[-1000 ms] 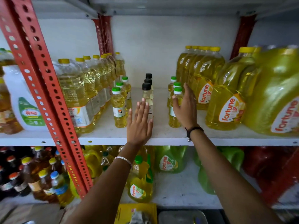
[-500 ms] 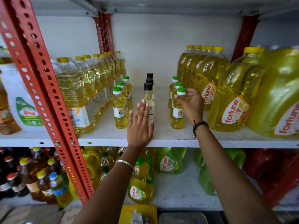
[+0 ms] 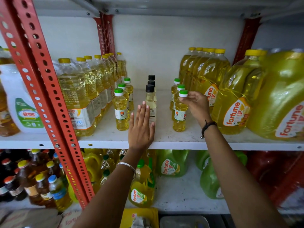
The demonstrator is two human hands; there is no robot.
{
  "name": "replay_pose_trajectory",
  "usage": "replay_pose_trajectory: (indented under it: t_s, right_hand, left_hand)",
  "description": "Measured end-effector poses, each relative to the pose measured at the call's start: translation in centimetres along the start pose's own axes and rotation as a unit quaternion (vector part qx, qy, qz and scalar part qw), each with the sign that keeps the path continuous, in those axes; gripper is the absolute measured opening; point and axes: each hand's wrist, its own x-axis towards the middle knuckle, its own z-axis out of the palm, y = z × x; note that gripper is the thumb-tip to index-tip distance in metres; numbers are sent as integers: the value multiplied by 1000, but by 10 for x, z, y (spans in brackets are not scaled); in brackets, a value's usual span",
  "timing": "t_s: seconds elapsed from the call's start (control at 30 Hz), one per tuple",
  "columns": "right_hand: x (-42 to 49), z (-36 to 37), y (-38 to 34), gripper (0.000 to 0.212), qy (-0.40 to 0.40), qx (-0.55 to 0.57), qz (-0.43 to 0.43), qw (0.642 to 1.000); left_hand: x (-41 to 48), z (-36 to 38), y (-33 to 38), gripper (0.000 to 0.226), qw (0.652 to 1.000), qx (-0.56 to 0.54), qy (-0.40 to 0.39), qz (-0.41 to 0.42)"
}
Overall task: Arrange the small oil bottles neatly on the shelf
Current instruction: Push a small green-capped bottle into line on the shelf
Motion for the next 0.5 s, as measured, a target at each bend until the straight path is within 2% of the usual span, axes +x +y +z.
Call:
replay_pose_trajectory:
  t_s: [0.17, 0.5]
  right_hand:
    - [0, 6, 0, 40, -11, -11, 7, 1000]
    - [-4, 3, 0, 36, -30, -86, -49, 995]
  left_hand:
    - [0, 0, 0, 60, 1000, -3, 2, -1]
    - [0, 0, 0, 60, 1000, -7, 10, -1]
